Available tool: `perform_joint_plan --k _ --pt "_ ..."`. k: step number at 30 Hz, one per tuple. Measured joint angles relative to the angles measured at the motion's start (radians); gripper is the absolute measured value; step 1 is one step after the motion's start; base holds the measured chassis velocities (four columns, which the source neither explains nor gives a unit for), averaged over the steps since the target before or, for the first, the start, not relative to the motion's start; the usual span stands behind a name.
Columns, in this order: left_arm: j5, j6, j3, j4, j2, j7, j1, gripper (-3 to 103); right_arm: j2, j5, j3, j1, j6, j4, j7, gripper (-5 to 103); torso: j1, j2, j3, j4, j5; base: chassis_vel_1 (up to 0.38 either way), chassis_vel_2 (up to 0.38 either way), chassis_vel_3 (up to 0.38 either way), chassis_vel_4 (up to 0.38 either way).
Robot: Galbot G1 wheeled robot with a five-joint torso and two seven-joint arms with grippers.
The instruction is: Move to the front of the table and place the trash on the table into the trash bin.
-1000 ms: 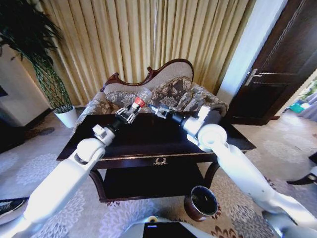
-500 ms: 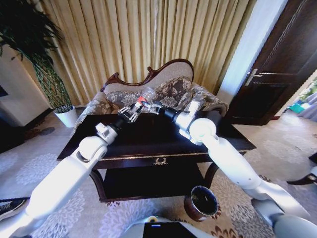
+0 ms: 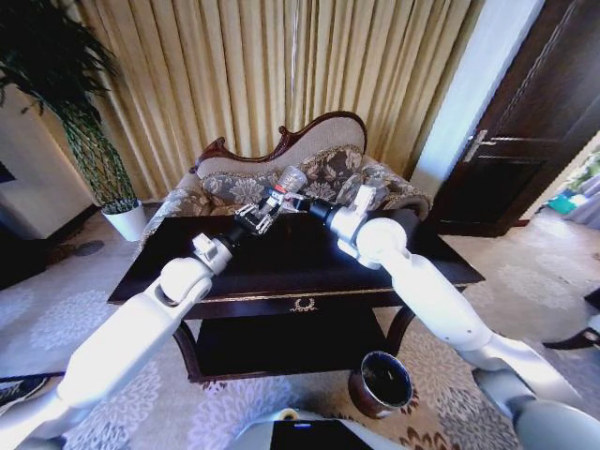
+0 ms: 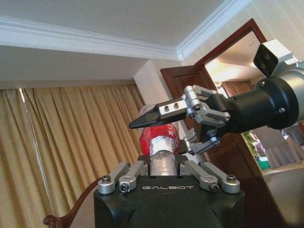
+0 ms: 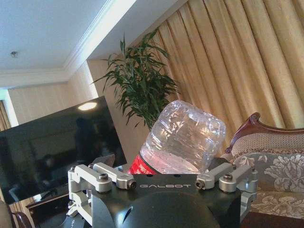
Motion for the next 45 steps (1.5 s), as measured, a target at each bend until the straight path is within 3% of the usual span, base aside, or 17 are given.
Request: perform_joint_plan --k 6,8,9,11,18,24,26,27,29,30,32,36,37,38,40,44,45 --pt "0.0 0.003 0.001 -0.003 0.005 0.0 0.003 24 0.006 -0.002 -0.006 0.002 0.0 -0.006 0.002 102 0.0 0.0 0.0 0.0 0.0 0.0 0.0 0.0 0.0" --pt "0.0 0.003 0.0 -0.004 0.005 0.0 0.005 24 0.005 -0.004 -0.006 0.002 0.002 -0.007 0.004 90 0.0 0.0 0.0 0.0 0.0 0.0 0.0 0.0 0.0" --pt "0.0 0.003 0.0 -0.004 0.005 0.0 0.005 24 0.005 -0.004 -0.006 0.002 0.002 -0.007 0.004 90 0.0 0.0 0.0 0.0 0.0 0.0 0.0 0.0 0.0" --pt "0.0 0.003 0.0 -0.004 0.005 0.0 0.005 24 0.003 -0.005 -0.004 0.001 0.003 -0.008 0.004 79 0.0 0.0 0.0 0.0 0.0 0.0 0.0 0.0 0.0" --pt "0.0 0.006 0.002 -0.004 0.007 -0.001 0.009 24 -0.001 -0.005 -0.001 -0.005 0.004 -0.005 0.004 65 0.0 0.0 0.0 0.0 0.0 0.0 0.0 0.0 0.0" --pt "0.002 0.02 0.019 -0.014 0.007 -0.044 0.009 24 -0.003 -0.005 0.0 -0.009 0.004 -0.002 0.003 50 0.0 0.0 0.0 0.0 0.0 0.0 0.0 0.0 0.0" --pt "0.003 0.022 0.02 -0.014 0.007 -0.045 0.009 22 -0.004 -0.005 0.0 -0.011 0.005 -0.001 0.002 50 0.0 0.0 0.0 0.0 0.0 0.0 0.0 0.0 0.0" --pt "0.004 0.024 0.021 -0.014 0.006 -0.048 0.01 26 -0.005 -0.005 0.001 -0.012 0.005 -0.001 0.002 43 0.0 0.0 0.0 0.0 0.0 0.0 0.0 0.0 0.0" --pt "0.005 0.025 0.021 -0.014 0.005 -0.049 0.011 32 -0.006 -0.005 0.002 -0.014 0.006 0.0 0.002 43 0.0 0.0 0.0 -0.0001 0.0 0.0 0.0 0.0 0.0" --pt "0.006 0.025 0.021 -0.013 0.004 -0.051 0.012 37 -0.006 -0.005 0.003 -0.017 0.006 0.001 0.002 37 0.0 0.0 0.0 0.0 -0.0001 0.0 0.0 0.0 0.0" --pt "0.007 0.025 0.022 -0.012 0.003 -0.051 0.012 43 -0.006 -0.005 0.003 -0.019 0.006 0.002 0.001 37 0.0 0.0 0.0 0.0 0.0 0.0 0.0 0.0 0.0" --pt "0.01 0.029 0.022 -0.008 0.002 -0.053 0.015 58 -0.006 -0.006 0.004 -0.026 0.006 0.005 -0.003 25 0.0 0.0 0.0 0.0 0.0 0.0 0.0 0.0 0.0" --pt "0.01 0.029 0.022 -0.008 0.002 -0.053 0.015 58 -0.006 -0.006 0.004 -0.026 0.006 0.005 -0.003 25 0.0 0.0 0.0 0.0 0.0 0.0 0.0 0.0 0.0" --pt "0.011 0.03 0.022 -0.007 0.002 -0.053 0.016 70 -0.006 -0.006 0.004 -0.027 0.006 0.006 -0.004 25 0.0 0.0 0.0 0.0 0.0 0.0 0.0 0.0 0.0" --pt "0.011 0.03 0.022 -0.007 0.002 -0.054 0.016 70 -0.007 -0.006 0.004 -0.028 0.006 0.006 -0.004 25 0.0 0.0 0.0 0.0 0.0 0.0 0.0 0.0 0.0" --pt "0.011 0.03 0.02 -0.007 0.002 -0.054 0.017 91 -0.008 -0.006 0.004 -0.027 0.006 0.007 -0.004 25 0.0 0.0 0.0 0.0 0.0 0.0 0.0 0.0 0.0" --pt "0.011 0.03 0.02 -0.007 0.002 -0.054 0.017 91 -0.008 -0.006 0.004 -0.027 0.006 0.007 -0.004 25 0.0 0.0 0.0 0.0 0.0 0.0 0.0 0.0 0.0"
